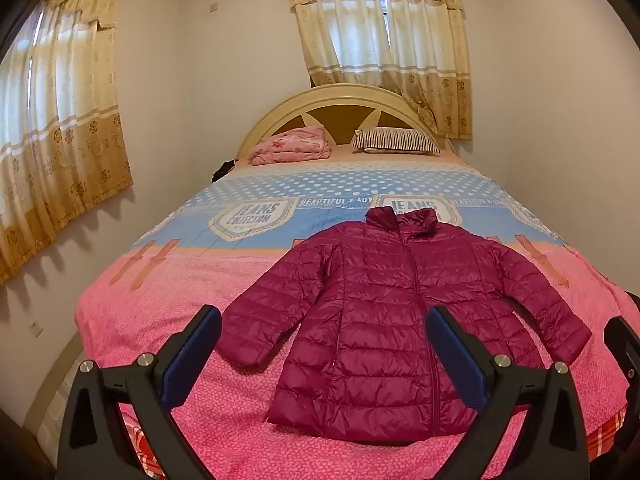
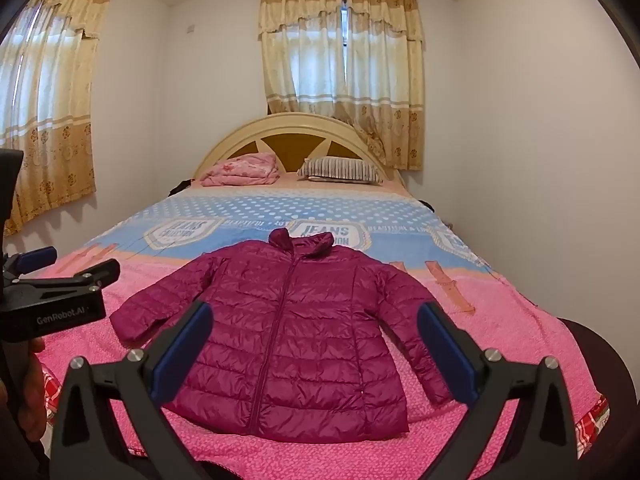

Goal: Fold large clothes

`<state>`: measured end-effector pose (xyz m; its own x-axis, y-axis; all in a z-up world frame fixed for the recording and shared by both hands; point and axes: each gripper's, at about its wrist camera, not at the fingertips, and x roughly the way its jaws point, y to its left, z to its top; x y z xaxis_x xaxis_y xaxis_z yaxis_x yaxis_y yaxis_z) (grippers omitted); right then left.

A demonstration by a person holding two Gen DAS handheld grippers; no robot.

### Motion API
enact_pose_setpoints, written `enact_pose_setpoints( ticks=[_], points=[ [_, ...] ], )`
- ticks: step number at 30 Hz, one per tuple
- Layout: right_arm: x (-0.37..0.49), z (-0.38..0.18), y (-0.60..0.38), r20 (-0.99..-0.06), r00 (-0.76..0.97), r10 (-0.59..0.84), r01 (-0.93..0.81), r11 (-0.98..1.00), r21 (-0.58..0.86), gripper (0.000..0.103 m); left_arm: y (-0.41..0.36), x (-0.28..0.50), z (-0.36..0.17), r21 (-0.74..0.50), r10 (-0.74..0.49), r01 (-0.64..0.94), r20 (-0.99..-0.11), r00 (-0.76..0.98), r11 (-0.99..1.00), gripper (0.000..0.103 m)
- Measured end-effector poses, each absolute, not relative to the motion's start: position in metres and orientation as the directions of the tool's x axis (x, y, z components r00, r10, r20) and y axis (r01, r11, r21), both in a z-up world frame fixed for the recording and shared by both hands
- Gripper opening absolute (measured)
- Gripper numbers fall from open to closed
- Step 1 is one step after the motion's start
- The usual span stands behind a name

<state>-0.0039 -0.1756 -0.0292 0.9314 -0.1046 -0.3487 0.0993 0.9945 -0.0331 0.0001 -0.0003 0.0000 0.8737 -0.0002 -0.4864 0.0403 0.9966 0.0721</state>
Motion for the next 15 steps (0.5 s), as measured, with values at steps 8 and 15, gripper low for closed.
enact_pose_setpoints(
  ticks=[8,15],
  points=[
    [-0.0090,-0.0325,-0.1779,-0.344,0.933,-0.105,0.104,0.994,-0.020,0.103,0.0015,0.0005,-0.0018,0.056,-0.004,0.035,-0.479,0.878,0.998,0.102],
    [-0.0094,-0.0332,-0.1778,-0.344,0.933,-0.103,0.103,0.995,-0.017,0.103,-0.0032,0.0013,-0.0055,0.060,-0.008,0.041,-0.472,0.881,0.997,0.102]
  ],
)
